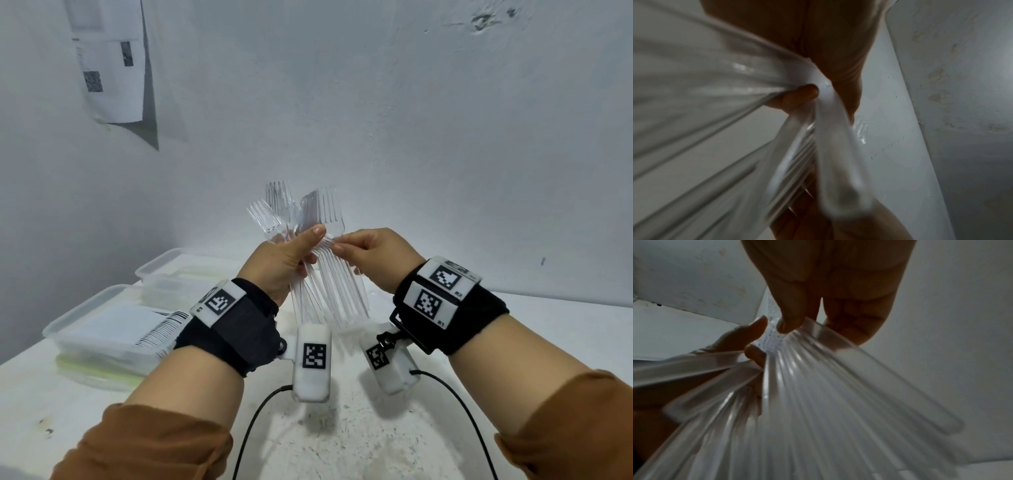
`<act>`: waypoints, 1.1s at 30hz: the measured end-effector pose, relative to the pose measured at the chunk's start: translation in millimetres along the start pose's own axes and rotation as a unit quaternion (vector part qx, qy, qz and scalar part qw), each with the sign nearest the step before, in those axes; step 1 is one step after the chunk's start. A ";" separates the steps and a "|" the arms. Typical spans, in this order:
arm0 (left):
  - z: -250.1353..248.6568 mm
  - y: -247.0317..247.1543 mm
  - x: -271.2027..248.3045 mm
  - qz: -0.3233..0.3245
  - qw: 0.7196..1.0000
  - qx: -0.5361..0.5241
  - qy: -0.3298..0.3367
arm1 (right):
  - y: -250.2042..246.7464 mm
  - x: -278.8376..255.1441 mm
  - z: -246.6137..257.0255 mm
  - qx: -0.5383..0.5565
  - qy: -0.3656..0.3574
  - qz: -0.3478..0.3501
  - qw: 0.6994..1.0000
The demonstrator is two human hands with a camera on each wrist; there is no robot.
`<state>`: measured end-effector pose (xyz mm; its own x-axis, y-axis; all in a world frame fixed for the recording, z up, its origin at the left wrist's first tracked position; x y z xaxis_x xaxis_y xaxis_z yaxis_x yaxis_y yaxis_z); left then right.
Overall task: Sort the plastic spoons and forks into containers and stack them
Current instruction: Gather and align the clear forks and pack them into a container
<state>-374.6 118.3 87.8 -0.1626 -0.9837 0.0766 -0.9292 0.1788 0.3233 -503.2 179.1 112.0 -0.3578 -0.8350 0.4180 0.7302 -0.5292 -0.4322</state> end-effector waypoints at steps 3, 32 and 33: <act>0.6 -1.3 0.8 0.003 1.000 0.010 -0.011 | 1.8 2.7 -3.5 0.026 0.030 0.031 0.999; -5.6 -10.1 9.9 0.018 1.000 0.007 0.020 | 18.7 9.6 8.6 -0.050 0.001 0.137 0.989; -6.4 -9.4 9.9 0.022 1.000 0.002 0.021 | 21.1 9.4 8.4 -0.041 0.004 0.144 0.989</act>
<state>-365.4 107.1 91.6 -0.1895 -0.9733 0.1295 -0.9227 0.2216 0.3156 -486.3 161.4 113.5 -0.1455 -0.9540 0.2622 0.7530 -0.2788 -0.5961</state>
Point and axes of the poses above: each hand's wrist, its own x-axis towards the middle knuckle, its own y-axis out of the palm, z = x × y, the point moved 4 cm from there along x, towards the middle knuckle, and after that the axes turned 13 degrees about -z, right-handed, at the moved point
